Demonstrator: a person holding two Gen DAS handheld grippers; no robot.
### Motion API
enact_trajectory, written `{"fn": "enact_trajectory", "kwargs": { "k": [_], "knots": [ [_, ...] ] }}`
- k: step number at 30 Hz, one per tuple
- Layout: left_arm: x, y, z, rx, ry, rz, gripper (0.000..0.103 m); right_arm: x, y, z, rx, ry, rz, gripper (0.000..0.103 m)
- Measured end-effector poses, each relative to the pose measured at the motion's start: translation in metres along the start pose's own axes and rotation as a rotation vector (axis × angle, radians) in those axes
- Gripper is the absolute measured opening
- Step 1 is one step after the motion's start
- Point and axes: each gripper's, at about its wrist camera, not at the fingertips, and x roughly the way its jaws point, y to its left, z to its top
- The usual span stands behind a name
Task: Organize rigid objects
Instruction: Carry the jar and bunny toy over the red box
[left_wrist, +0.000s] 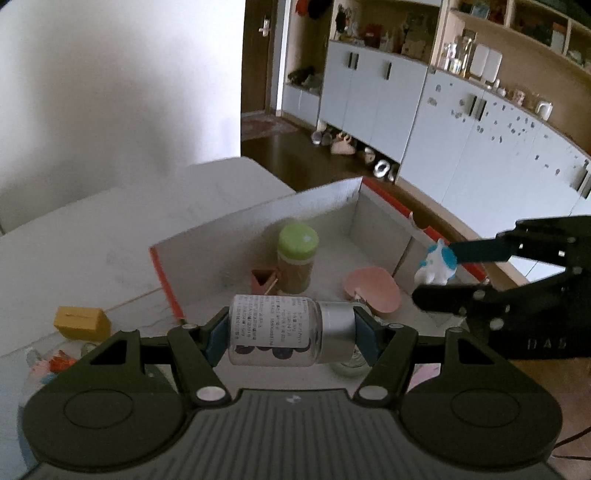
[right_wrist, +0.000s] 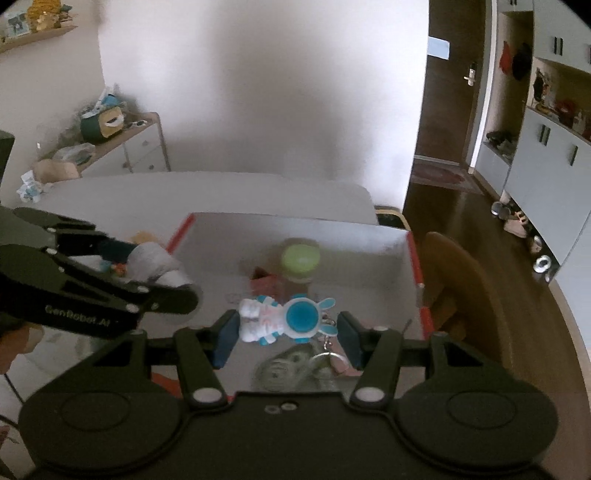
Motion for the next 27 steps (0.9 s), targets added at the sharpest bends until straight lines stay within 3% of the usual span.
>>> {"fn": "enact_trajectory", "kwargs": {
  "k": [11,20,27],
  "knots": [
    [0.060,-0.015,0.017,-0.009,0.079,0.055,0.068,0.048,-0.040,0.015,-0.016,0.040,-0.031,0.057],
    [0.097,-0.029,0.027,0.049,0.151,0.099,0.068,0.094,-0.044,0.022,-0.058,0.119,-0.004,0.057],
    [0.117,-0.025,0.027,0.034,0.223,0.101,0.068,0.110,-0.046,0.025,-0.074,0.171,0.014,0.057]
  ]
}}
